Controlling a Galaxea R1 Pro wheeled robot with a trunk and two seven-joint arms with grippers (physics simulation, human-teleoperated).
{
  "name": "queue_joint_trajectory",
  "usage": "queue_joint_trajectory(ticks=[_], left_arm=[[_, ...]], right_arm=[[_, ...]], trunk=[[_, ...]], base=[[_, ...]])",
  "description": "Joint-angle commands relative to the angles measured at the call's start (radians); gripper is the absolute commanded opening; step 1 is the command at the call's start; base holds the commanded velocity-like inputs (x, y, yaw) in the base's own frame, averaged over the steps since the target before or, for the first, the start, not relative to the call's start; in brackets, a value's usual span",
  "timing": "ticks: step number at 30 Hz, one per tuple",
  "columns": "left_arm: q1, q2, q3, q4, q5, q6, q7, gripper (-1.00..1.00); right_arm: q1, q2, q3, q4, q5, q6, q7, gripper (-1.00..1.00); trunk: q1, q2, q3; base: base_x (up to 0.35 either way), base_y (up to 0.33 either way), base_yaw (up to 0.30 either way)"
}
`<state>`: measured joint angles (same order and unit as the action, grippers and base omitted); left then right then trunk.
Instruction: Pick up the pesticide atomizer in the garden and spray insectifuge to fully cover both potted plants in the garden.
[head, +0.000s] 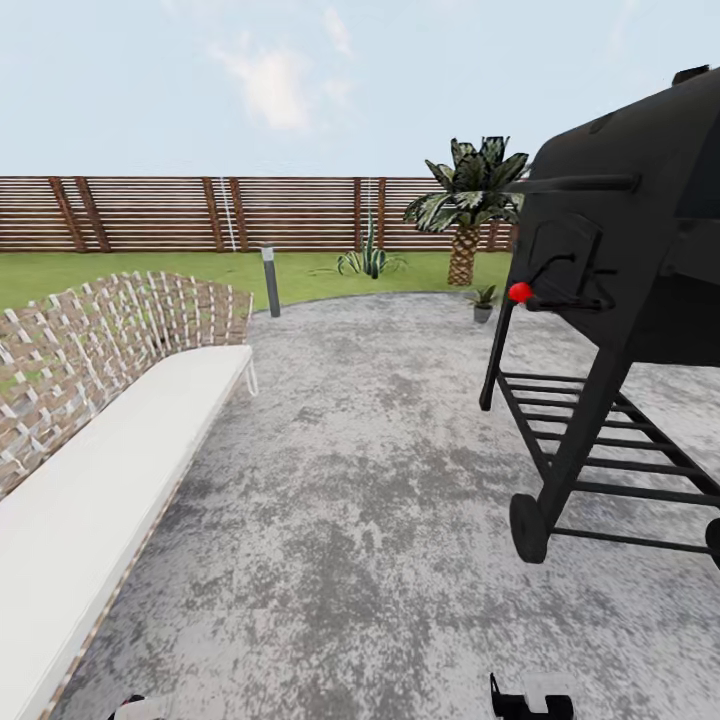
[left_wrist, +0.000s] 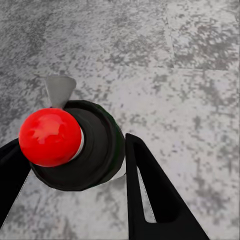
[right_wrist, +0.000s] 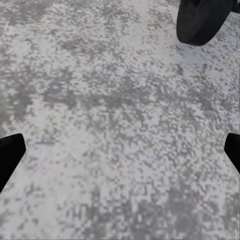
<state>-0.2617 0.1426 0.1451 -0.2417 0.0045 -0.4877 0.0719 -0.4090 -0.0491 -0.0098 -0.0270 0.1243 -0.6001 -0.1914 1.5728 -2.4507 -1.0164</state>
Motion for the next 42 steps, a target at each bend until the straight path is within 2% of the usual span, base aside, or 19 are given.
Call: queue_joint_trajectory(ticks=[1,28,42], left_arm=[[-0.001,0.0,-0.001,0.001,0.0,-0.003,0.003,-1.0],[-0.001,0.0,-0.001,0.001,0.0,-0.003,0.003,-1.0],[-0.001,0.0,-0.001,0.002,0.0,-0.003,0.003,-1.0]], right_arm=[[-0.001,0.0,-0.001,0.001,0.011,-0.001,-0.008,1.0],[-0.001,0.0,-0.001,0.001,0.011,-0.001,-0.009,1.0],[-0.001,0.0,-0.001,0.001,0.011,-0.001,-0.008,1.0]], trunk=[[0.0,0.0,-0.001],[0.0,0.0,-0.001],[0.0,0.0,-0.001]], base=[[0.332,0.08,0.0],[0.332,0.077,0.0],[0.336,0.007,0.0]])
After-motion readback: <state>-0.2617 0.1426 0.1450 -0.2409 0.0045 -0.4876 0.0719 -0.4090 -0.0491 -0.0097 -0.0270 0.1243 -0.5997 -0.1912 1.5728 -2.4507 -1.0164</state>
